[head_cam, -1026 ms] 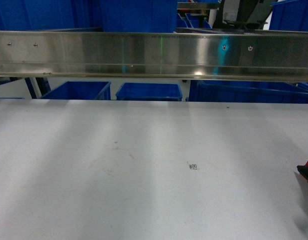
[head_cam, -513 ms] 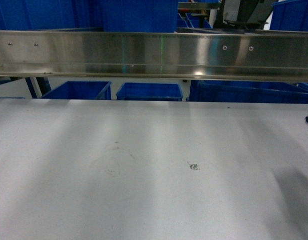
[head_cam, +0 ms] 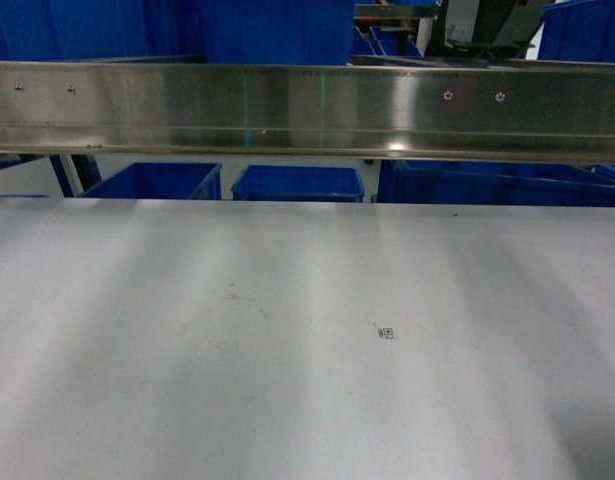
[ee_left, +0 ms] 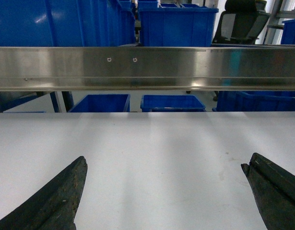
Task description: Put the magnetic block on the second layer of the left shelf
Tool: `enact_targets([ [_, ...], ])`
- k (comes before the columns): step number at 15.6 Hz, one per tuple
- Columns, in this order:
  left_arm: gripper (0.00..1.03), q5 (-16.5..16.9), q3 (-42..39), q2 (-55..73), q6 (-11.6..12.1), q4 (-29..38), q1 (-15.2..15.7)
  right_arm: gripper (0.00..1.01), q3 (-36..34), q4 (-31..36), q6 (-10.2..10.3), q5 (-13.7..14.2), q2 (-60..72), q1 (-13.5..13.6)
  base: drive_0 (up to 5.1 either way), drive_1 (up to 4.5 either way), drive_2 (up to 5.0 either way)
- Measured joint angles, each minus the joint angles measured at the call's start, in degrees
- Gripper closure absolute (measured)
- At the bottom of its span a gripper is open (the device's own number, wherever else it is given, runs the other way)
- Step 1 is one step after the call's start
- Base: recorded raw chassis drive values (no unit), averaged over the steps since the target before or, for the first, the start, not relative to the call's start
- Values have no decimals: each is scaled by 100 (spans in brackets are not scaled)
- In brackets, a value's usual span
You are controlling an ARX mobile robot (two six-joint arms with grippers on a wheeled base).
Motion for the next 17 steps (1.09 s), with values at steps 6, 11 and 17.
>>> enact_targets([
  [6, 5, 0, 0, 0, 0, -2, 0, 68, -273, -221, -619, -271, -640, -310, 0, 0, 0],
  [11, 5, 0, 0, 0, 2, 0, 0, 68, -284, 9, -636, 249, -588, -81, 0, 0, 0],
  [17, 5, -2, 0, 0, 0, 0, 0, 68, -452, 85, -732, 573, -586, -2, 0, 0, 0],
])
